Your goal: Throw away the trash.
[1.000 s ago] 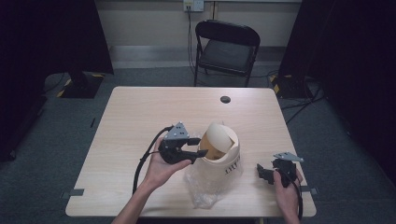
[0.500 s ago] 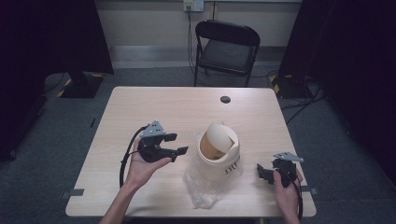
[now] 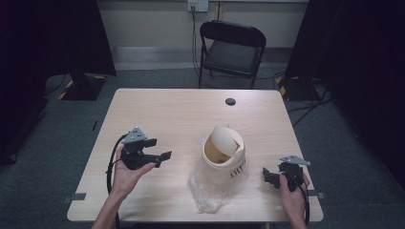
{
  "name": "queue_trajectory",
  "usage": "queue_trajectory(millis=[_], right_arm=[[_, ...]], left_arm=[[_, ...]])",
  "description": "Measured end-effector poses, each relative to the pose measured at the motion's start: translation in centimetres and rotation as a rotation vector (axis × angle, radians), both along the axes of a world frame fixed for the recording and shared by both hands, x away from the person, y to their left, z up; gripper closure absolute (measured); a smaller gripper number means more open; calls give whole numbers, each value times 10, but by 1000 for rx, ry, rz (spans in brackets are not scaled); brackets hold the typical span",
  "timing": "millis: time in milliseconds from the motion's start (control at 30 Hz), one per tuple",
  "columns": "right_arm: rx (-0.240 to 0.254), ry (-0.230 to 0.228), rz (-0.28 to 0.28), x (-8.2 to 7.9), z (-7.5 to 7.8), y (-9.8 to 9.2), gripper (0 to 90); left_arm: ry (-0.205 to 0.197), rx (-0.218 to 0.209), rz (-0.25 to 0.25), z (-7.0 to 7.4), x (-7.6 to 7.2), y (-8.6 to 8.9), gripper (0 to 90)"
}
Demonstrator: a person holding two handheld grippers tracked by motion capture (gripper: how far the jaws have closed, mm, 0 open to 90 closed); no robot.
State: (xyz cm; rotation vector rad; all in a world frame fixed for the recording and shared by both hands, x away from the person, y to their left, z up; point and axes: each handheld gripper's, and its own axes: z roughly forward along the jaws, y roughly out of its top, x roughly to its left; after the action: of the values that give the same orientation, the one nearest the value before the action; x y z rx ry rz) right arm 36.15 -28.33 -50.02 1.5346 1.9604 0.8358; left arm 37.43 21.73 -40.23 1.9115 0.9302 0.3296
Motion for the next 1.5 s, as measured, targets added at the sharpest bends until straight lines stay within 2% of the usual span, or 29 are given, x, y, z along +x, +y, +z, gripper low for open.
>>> queue_trajectory(millis=[67, 133, 200, 433, 467, 500, 533, 667, 767, 833, 900, 1133, 1167, 1267, 1333, 1367, 1433, 1500], right_arm=[[0, 0, 0, 0, 0, 0, 107], [0, 0, 0, 0, 0, 0, 107], [0, 0, 0, 0, 0, 0, 107], [0, 0, 0, 0, 0, 0, 107], [0, 0, 0, 0, 0, 0, 107], [0, 0, 0, 0, 0, 0, 107], [0, 0, 0, 0, 0, 0, 107], [0, 0, 0, 0, 0, 0, 107], [0, 0, -2, 0, 0, 0, 107], [1, 1, -2, 0, 0, 0, 107], [1, 1, -2, 0, 0, 0, 107], [0, 0, -2, 0, 0, 0, 107], [1, 1, -3, 0, 0, 0, 107], [1, 1, -3, 0, 0, 0, 107], [1, 1, -3, 0, 0, 0, 107], [1, 1, -3, 0, 0, 0, 107], [1, 1, -3, 0, 0, 0, 107], [1, 1, -3, 0, 0, 0, 107]], left_arm=[[9, 14, 21, -5, -1, 8, 185], [21, 50, 37, -10, -2, 14, 175], [43, 67, 57, -18, -4, 23, 175], [72, 72, 120, -33, -7, 45, 175], [89, 79, 128, -39, -7, 52, 175], [89, 79, 128, -39, -7, 52, 174], [123, 115, 127, -45, -4, 58, 174], [126, 116, 158, -53, -4, 66, 174], [149, 158, 183, -61, -5, 72, 174], [150, 168, 186, -63, -5, 74, 174], [161, 188, 215, -69, -7, 79, 174], [182, 205, 256, -82, -9, 89, 175], [183, 208, 258, -84, -9, 90, 175], [178, 260, 273, -90, -10, 91, 174], [166, 255, 284, -91, -10, 90, 170], [144, 264, 312, -93, -12, 89, 169], [138, 269, 306, -94, -12, 90, 163], [113, 244, 307, -97, -13, 92, 142]])
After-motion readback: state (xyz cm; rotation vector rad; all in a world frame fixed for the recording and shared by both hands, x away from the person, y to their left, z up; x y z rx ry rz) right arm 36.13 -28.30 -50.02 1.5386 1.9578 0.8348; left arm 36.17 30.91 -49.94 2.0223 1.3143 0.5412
